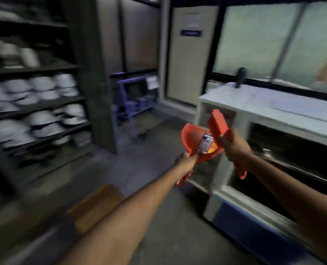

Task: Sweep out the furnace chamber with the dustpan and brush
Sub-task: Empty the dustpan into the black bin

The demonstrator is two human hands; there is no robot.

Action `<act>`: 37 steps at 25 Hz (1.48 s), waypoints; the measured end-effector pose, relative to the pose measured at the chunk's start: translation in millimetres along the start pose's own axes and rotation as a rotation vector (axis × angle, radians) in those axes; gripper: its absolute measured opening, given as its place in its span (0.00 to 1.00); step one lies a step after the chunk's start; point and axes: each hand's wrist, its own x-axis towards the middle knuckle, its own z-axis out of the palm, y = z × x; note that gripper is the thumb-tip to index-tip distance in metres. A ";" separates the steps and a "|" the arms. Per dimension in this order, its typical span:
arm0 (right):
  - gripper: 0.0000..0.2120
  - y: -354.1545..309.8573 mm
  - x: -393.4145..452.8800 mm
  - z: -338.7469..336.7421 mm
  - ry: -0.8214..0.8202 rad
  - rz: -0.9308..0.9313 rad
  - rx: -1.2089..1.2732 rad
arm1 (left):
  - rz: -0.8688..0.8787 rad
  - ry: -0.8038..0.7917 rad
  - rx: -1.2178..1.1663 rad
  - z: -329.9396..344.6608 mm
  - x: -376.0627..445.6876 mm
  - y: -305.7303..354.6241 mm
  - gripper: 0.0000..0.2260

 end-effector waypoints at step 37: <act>0.20 -767.8 -348.0 644.8 -0.893 -0.871 0.138 | -0.452 1.026 -0.291 -736.8 -300.5 -515.1 0.28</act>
